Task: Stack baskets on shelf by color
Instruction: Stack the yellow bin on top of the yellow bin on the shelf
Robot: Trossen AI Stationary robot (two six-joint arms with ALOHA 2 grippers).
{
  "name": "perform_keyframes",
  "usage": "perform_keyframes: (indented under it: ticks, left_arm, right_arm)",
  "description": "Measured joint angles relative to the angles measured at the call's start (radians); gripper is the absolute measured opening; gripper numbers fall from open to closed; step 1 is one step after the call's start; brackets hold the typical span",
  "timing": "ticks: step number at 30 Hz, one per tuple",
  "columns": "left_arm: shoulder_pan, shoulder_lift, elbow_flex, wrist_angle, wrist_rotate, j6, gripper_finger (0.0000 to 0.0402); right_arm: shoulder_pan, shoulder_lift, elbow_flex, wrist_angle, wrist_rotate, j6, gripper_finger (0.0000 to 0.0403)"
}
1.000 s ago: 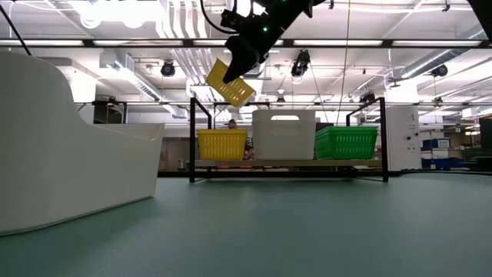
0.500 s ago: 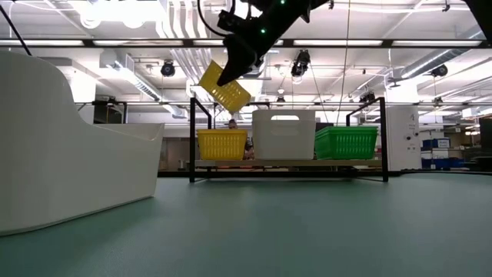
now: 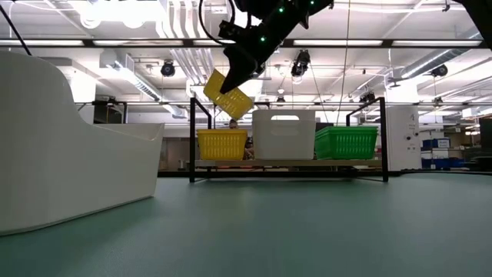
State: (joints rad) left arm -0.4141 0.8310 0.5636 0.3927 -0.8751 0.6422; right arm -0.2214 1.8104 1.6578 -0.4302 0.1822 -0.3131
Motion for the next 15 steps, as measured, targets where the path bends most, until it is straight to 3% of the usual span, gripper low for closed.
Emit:
perform_keyframes:
  ticks: [10, 15]
  left_arm:
    - [0.0, 0.0, 0.0, 0.0, 0.0, 0.001, 0.0203]
    - [0.0, 0.0, 0.0, 0.0, 0.0, 0.001, 0.0203]
  right_arm:
    - [-0.008, 0.042, 0.0, 0.007, 0.002, 0.007, 0.001]
    - [-0.022, 0.067, -0.001, 0.004, 0.054, -0.003, 0.0033]
